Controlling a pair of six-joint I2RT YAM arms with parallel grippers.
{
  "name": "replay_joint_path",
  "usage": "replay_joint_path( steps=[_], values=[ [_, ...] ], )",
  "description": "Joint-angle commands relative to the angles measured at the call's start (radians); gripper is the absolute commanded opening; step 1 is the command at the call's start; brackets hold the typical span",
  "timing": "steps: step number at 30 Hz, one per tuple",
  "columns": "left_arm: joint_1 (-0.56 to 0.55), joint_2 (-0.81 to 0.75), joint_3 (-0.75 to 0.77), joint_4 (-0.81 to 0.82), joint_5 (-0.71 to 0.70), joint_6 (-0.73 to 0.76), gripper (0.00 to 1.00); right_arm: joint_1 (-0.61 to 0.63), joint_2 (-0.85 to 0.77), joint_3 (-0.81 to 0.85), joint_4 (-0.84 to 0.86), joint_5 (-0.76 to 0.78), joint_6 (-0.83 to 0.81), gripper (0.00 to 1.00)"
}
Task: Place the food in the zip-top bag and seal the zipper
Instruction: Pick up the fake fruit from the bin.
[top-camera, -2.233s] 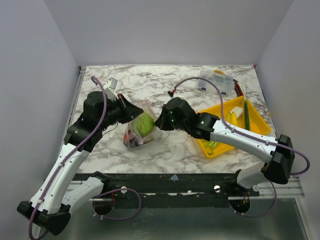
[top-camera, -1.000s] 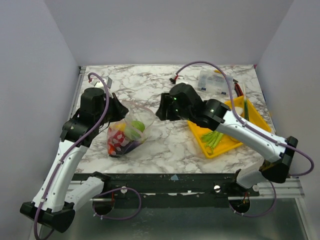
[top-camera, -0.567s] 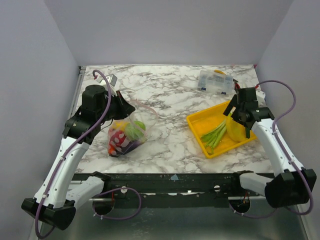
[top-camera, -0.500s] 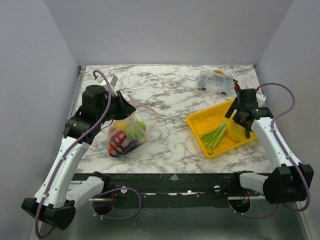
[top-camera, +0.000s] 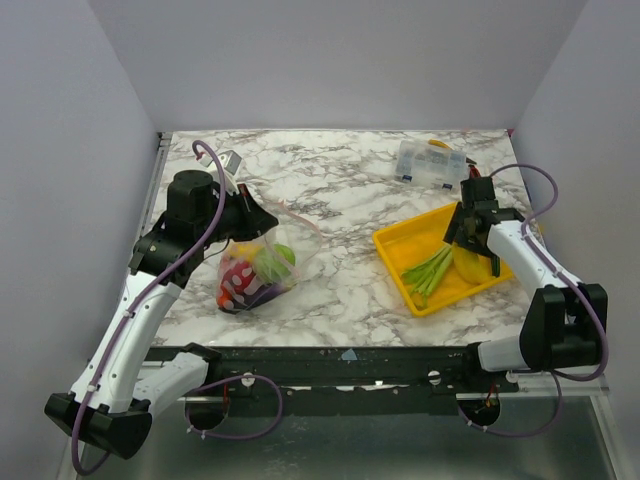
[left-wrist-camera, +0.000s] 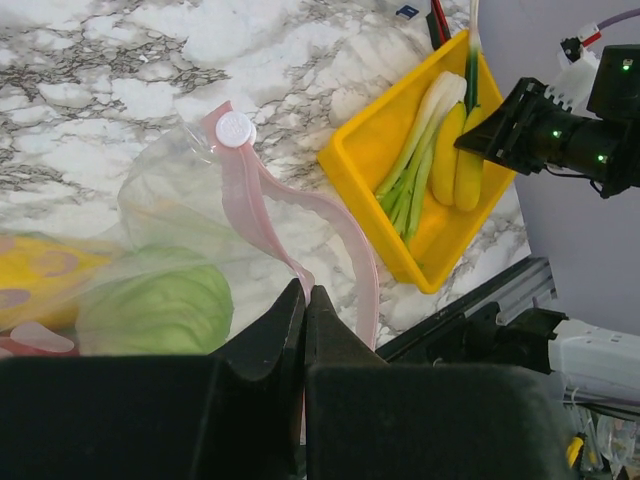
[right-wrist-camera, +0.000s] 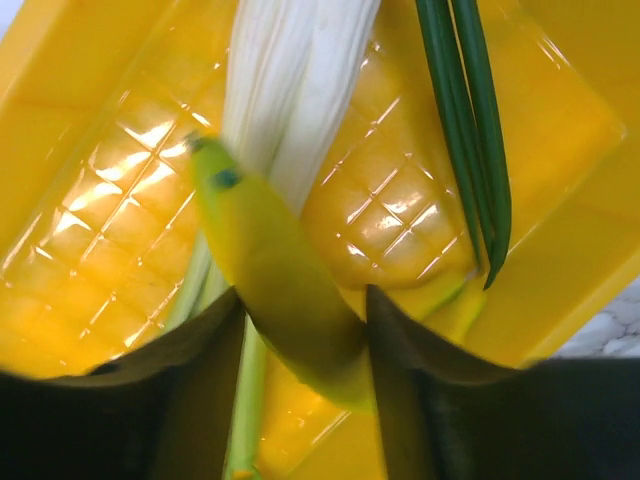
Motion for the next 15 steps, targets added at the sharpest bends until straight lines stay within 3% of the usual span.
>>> replay_joint_path(
  steps=[1, 6, 10, 13, 15],
  values=[
    [0.008, -0.018, -0.012, 0.045, 0.041, -0.002, 0.0, 0.003, -0.021, 0.019, 0.07, -0.065, -0.018, 0.34],
    [0.008, -0.024, -0.01, 0.039, 0.033, -0.003, 0.0, 0.006, 0.0, 0.139, 0.026, -0.157, 0.006, 0.01],
    [0.008, -0.029, -0.012, 0.042, 0.036, -0.012, 0.0, 0.007, 0.059, 0.239, 0.028, -0.399, 0.043, 0.0],
    [0.007, -0.031, -0.015, 0.041, 0.04, -0.015, 0.0, 0.007, 0.146, 0.295, 0.045, -0.495, 0.082, 0.02],
    [0.008, -0.038, -0.012, 0.039, 0.041, -0.016, 0.0, 0.007, 0.2, 0.305, 0.077, -0.509, 0.085, 0.24]
  ],
)
